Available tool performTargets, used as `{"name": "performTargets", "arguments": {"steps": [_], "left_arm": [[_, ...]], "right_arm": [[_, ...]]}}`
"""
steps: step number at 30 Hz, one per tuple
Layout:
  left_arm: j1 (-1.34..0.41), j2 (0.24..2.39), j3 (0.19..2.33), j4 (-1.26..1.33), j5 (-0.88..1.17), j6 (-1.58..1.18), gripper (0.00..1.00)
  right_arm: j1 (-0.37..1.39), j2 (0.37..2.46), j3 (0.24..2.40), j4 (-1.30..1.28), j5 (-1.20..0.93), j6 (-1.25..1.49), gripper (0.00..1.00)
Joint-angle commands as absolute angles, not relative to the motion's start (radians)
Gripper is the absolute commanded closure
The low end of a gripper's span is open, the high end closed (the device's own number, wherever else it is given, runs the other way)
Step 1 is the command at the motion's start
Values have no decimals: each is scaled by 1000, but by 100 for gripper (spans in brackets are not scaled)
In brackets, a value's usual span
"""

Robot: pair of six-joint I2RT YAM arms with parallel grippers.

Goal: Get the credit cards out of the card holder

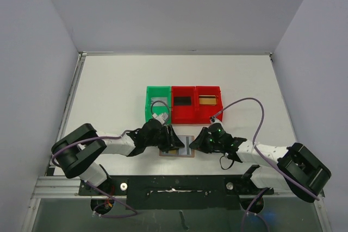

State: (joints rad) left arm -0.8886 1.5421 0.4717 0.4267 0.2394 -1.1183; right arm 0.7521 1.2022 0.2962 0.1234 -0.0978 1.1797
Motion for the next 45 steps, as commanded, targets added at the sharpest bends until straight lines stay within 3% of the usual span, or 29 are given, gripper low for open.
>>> {"name": "performTargets", "arguments": {"steps": [1,11,21,27,35,45], "left_arm": [[-893,1528,440,480,213,-1137,59],[-893,1450,524,310,148,-1046,57],[-897,1415,560,215,128,-997,54],[-892,1383,523,194,99,-985,51],[-893,1458,408,370,159,-1084,51],[-888,1407,361,365,106,-1116,51]], "right_arm": [[755,1237,304,63,-121,1153,85],[751,1064,445,-179,-6,1089,73],[746,1219,447,78,-147,1056,79],[693,1336,340,199,-196,1067,81],[695,1426,223,393,-249,1142,83],[764,1517,292,383,-240,1150,86]]}}
